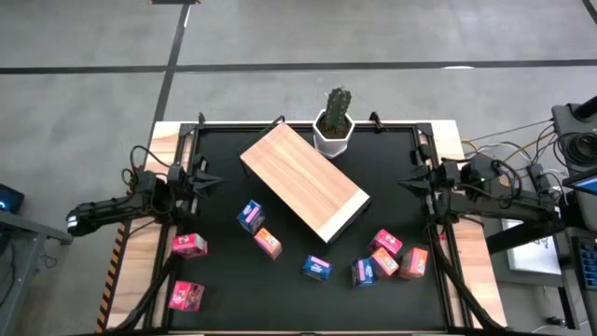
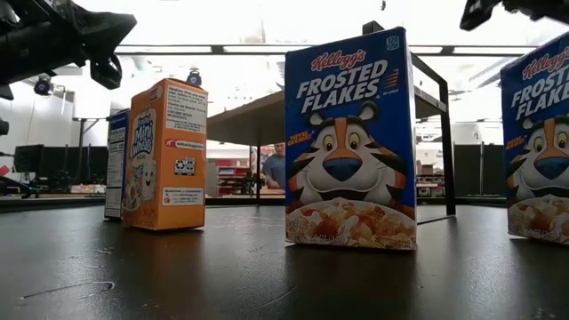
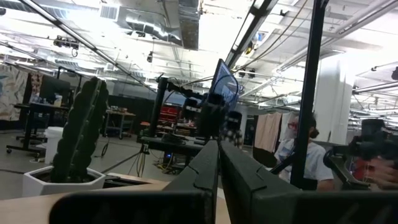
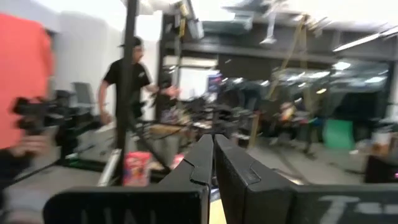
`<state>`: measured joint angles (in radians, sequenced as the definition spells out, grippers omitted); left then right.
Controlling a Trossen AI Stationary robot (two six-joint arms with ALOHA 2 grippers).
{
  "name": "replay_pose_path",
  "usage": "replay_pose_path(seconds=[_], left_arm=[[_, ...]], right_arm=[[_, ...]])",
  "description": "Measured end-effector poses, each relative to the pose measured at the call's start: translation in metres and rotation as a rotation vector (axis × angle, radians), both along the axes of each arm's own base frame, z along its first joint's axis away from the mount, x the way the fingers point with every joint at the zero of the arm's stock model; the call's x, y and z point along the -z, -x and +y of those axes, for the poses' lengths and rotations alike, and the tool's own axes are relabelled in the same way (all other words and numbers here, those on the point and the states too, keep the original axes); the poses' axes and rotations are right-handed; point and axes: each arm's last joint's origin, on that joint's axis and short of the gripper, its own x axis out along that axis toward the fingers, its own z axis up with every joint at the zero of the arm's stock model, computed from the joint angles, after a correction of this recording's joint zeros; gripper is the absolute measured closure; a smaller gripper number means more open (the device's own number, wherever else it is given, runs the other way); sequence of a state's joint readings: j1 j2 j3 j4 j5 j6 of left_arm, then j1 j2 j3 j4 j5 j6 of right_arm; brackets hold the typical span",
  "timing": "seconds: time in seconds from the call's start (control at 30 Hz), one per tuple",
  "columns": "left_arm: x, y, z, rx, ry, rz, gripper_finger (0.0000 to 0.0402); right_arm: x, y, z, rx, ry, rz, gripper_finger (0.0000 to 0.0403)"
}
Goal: Stack cereal on shelf
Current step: Put the middle orange cereal box on the shelf
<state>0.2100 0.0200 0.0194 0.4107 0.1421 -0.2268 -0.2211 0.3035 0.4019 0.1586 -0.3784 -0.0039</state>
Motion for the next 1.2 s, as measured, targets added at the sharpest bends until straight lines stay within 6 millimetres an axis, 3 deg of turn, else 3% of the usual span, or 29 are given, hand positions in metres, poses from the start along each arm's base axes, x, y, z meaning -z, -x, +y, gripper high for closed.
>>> replay_pose_path(seconds=[0.3, 0.5, 0.67, 0.87, 1.07, 1.2], left_arm=[[0.000, 0.000, 0.000, 0.001, 0.001, 0.000, 0.0402], [0.000, 0.000, 0.000, 0.008, 0.019, -0.001, 0.0402], [0.000, 0.000, 0.000, 0.009, 0.020, -0.001, 0.0402], [-0.001, 0.000, 0.000, 0.009, 0.019, -0.009, 0.0402], [-0.002, 0.001, 0.000, 0.009, 0.016, -0.020, 0.0402], [-0.010, 0.003, -0.001, 0.003, -0.002, -0.042, 0.0402]], right_arm=[[-0.045, -0.008, 0.012, -0.139, -0.196, 0.314, 0.0394], [-0.053, -0.040, 0.024, -0.205, -0.417, 0.646, 0.0394], [-0.061, -0.048, 0.037, -0.162, -0.631, 0.914, 0.0394], [-0.058, -0.056, 0.057, 0.021, -0.905, 1.282, 0.0394], [-0.039, -0.062, 0.084, 0.283, -1.068, 1.641, 0.0394], [-0.032, -0.063, 0.103, 0.336, -1.129, 1.761, 0.0394]])
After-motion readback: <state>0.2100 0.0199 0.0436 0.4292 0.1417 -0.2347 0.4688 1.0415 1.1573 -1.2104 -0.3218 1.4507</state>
